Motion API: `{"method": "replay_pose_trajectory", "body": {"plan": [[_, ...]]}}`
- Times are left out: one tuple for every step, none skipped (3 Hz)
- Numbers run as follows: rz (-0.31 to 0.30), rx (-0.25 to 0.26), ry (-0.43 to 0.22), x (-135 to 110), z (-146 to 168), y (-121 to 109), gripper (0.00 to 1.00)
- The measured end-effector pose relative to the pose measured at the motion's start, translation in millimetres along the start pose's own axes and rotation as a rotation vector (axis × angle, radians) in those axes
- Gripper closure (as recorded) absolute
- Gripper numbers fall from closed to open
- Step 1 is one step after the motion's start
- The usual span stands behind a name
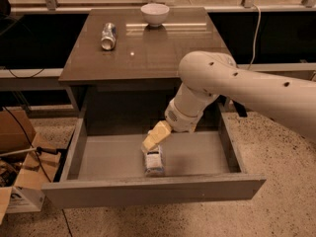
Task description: Pick blue plastic bottle from top drawer and place on counter
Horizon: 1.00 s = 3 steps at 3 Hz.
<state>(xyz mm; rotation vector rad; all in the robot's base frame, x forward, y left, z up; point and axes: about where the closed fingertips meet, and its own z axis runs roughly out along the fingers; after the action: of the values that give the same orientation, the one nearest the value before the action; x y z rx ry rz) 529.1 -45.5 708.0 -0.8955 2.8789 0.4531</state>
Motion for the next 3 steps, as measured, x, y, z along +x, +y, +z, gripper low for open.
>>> {"method": "replay_pose_trajectory", "body": {"plan": [[0.015,-0.015,0.013,1,12,-3,0.0],[0.101,-0.02,-0.03,-13,23,-7,0.0],[0.188,-0.045,-0.074,-28,49,-17,0.0]]}}
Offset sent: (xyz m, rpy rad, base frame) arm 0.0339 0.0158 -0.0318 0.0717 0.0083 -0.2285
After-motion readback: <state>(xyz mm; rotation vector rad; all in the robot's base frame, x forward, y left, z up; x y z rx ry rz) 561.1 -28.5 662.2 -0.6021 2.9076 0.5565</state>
